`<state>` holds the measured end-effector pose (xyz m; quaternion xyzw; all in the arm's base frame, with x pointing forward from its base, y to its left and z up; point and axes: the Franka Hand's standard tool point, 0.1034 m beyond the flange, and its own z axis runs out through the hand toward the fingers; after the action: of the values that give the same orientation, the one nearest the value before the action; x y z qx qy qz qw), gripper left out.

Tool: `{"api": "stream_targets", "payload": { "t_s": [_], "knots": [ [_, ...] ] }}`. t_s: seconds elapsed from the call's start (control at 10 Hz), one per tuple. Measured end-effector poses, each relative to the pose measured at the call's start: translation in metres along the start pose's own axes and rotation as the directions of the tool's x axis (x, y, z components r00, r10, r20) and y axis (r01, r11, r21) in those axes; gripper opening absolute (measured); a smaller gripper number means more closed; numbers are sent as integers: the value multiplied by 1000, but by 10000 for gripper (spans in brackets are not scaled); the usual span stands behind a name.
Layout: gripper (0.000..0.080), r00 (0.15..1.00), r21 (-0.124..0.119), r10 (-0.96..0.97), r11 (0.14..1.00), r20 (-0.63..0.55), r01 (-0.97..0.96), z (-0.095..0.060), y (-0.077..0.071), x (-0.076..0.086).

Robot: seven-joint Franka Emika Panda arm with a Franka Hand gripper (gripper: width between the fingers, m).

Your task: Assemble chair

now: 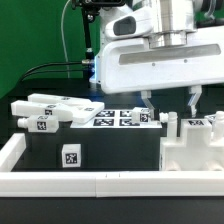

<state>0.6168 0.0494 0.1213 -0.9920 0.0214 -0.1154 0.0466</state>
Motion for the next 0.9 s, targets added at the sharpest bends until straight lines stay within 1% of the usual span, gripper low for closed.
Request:
{"api": "stream_targets", "payload": {
  "t_s": [0.1, 0.2, 0.3, 0.4, 0.5, 0.6, 0.7, 0.8, 0.9],
  "knots": [
    [531, 993, 7, 42, 999, 114, -43, 0, -3, 5],
    [626, 975, -2, 63, 998, 214, -64, -2, -5, 20],
    [626, 969, 5, 63, 998, 240, -66, -1, -5, 28],
    [645, 956, 12, 66, 997, 286, -73, -4, -6, 21],
    [648, 923, 14, 64, 997, 380, -74, -4, -6, 12],
    [648, 910, 16, 62, 997, 411, -75, -2, -5, 18],
    [649, 916, 15, 64, 997, 396, -76, 1, -5, 20],
    [649, 901, -1, 89, 995, 425, -97, 12, 1, 16],
    [649, 885, -23, 128, 991, 448, -131, 24, 4, 20]
  ]
}}
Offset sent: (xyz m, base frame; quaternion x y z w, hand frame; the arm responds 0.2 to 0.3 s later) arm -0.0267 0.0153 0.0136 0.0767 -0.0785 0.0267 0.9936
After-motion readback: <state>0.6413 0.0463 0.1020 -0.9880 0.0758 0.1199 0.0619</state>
